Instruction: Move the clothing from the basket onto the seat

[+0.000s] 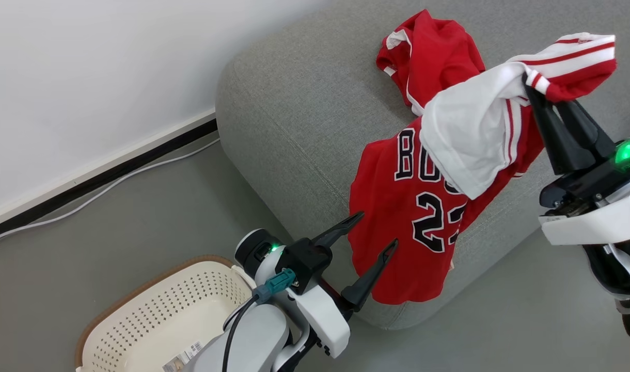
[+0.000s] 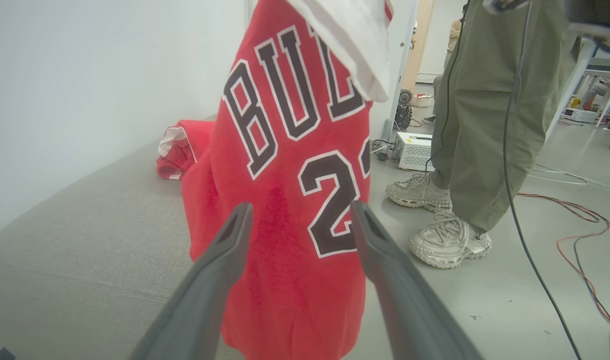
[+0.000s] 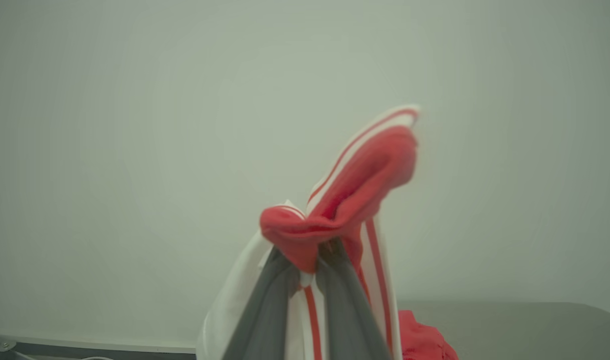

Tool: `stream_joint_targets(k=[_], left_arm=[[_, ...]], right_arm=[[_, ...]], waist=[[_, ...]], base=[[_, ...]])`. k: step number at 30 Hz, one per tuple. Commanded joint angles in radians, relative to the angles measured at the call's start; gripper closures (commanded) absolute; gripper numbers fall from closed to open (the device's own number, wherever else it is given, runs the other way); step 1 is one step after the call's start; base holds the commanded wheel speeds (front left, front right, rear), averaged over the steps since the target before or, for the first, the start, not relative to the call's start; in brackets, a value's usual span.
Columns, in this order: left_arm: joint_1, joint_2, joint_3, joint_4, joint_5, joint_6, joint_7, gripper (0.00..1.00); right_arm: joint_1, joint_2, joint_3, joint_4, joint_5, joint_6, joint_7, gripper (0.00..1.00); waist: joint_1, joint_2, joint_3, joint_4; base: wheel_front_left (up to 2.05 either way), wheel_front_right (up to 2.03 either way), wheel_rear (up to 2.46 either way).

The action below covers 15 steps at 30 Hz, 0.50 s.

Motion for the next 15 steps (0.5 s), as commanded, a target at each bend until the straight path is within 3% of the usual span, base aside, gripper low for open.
stream_joint_targets(k=[1, 7, 15], left_arm=[[-0.049, -0.001, 0.024, -0.019, 0.009, -0.004, -0.003, 0.0], [-0.061, -0.001, -0.003, -0.027, -0.008, 0.0, -0.003, 0.0], [-0.065, -0.002, -0.043, -0.066, 0.006, 0.052, -0.003, 0.0]], right_arm=[[0.018, -0.024, -0.015, -0.035, 0.006, 0.001, -0.006, 1.0], [0.036, -0.051, -0.075, -0.057, 0.001, 0.001, -0.006, 1.0], [-0.027, -0.096, -0.091, -0.046, -0.005, 0.001, -0.006, 1.0]], waist=[[0.0, -0.0001, 0.005, -0.002], [0.0, -0.0001, 0.024, -0.005], [0.0, -0.0001, 0.084, -0.005]], base=[[0.0, 0.0, 0.0], [0.0, 0.0, 0.0], [0.0, 0.0, 0.0]])
